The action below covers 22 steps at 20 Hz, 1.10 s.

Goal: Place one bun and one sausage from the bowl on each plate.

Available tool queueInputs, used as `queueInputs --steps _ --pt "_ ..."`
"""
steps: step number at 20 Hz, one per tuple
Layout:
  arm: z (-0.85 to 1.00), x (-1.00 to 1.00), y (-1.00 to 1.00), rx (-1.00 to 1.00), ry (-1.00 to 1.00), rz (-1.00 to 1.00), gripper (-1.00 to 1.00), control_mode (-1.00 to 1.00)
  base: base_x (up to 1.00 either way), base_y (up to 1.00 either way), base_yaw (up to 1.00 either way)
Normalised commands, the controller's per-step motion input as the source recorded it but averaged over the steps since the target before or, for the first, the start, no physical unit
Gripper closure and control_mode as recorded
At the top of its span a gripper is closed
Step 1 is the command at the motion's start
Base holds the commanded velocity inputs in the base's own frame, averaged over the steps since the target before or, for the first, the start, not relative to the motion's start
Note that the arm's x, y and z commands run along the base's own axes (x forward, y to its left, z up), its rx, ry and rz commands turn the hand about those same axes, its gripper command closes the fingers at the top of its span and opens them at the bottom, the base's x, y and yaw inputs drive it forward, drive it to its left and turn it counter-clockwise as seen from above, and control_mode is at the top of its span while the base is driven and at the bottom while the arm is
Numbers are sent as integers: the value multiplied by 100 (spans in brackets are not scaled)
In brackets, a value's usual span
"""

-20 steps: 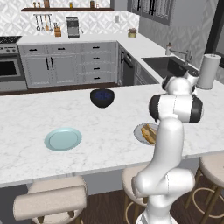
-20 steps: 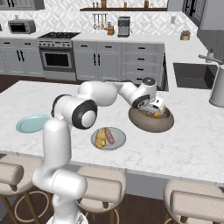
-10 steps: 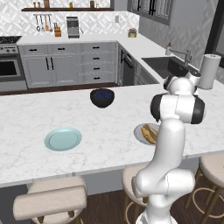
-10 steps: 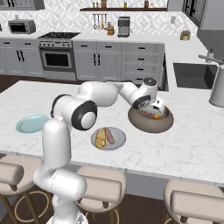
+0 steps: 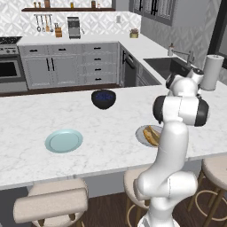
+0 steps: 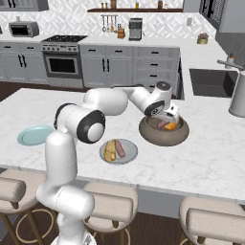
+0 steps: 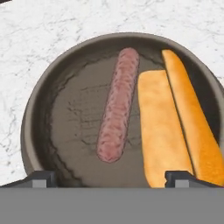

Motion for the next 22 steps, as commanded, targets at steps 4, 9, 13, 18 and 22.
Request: queueInputs --steps 4,9,13,18,22 --pt "16 -1 -1 2 0 0 -100 -100 0 0 0" --pt "17 0 -41 2 0 0 -100 -100 0 0 0" --pt "12 -11 -49 0 0 0 -100 -100 0 0 0" --pt "-17 -1 -26 0 1 0 -100 -100 0 0 0" --pt "-46 19 -5 0 7 1 -100 -100 0 0 0"
